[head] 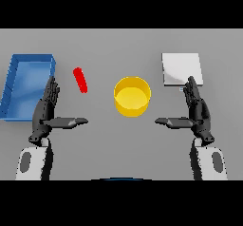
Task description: Pick up the red beaker and tilt it to pour out 1 green nut into yellow bowl. Pick up the yellow bowl and place it on the metallic measuring scale.
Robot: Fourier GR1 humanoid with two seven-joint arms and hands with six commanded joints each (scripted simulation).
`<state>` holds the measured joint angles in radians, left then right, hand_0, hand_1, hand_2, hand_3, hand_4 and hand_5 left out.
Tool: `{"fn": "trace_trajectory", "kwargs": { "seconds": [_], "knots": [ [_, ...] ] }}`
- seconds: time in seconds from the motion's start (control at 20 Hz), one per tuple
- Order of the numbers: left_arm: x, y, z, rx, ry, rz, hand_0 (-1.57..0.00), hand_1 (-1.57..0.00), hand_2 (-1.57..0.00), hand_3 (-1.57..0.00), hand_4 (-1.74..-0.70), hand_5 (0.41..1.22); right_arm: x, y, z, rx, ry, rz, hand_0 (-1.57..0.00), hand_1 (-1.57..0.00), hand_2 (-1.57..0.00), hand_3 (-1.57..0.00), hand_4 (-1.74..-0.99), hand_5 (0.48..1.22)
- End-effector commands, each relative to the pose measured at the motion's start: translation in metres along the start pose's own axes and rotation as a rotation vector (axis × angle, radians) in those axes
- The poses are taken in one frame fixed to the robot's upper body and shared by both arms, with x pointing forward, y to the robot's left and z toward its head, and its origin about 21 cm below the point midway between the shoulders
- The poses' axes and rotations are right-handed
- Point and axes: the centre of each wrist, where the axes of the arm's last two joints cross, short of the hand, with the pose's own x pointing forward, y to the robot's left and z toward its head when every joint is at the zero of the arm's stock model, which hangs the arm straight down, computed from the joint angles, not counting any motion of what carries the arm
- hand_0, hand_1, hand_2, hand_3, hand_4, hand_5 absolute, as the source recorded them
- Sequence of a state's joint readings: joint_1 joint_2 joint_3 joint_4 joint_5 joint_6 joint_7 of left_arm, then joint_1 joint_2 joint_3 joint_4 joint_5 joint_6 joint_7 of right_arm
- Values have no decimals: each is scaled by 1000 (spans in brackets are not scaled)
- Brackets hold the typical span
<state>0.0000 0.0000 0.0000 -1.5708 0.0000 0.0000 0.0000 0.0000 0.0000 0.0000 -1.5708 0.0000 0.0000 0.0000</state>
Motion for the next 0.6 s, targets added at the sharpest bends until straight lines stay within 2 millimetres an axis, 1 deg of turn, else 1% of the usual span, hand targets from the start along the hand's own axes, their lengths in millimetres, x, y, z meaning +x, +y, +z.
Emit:
{"fn": "trace_trajectory", "kwargs": {
  "seconds": [0.0, 0.25, 0.3, 0.35, 0.4, 0.5, 0.55],
  "knots": [
    [0, 0, 0, 1, 0, 1, 1, 1, 1, 1, -1202, 677, 0, -1, 0, -1, 0, 0, 1, 1, 1, 1, -1177, 572],
    [-1, -3, 1, 0, 1, 1, 1, 1, 1, 1, -1202, 677, 1, -5, -2, -3, 3, 3, 1, 1, 1, 1, -1177, 572],
    [2, 0, 8, -31, -40, -63, 1, 1, 1, 1, -1202, 677, 4, -11, 1, 9, -31, 119, 1, 1, 1, 1, -1177, 572],
    [7, -1, 10, -53, -41, -99, 1, 1, 1, 1, -1203, 677, 8, -12, 5, 24, -60, 185, 1, 1, 1, 1, -1178, 573],
    [10, -4, 15, -71, -54, -120, 1, 1, 1, 1, -1203, 677, 7, -12, 6, 36, -55, 222, 1, 1, 1, 1, -1183, 576],
    [16, -3, 21, -78, -56, -142, 1, 1, 1, 1, -1200, 672, 9, -15, 12, 46, -72, 252, 1, 1, 1, 1, -1193, 582],
    [16, -6, 22, -85, -40, -145, 1, 1, 1, 1, -1197, 668, 11, -16, 13, 50, -82, 262, 1, 1, 1, 1, -1194, 583]
  ]
}}
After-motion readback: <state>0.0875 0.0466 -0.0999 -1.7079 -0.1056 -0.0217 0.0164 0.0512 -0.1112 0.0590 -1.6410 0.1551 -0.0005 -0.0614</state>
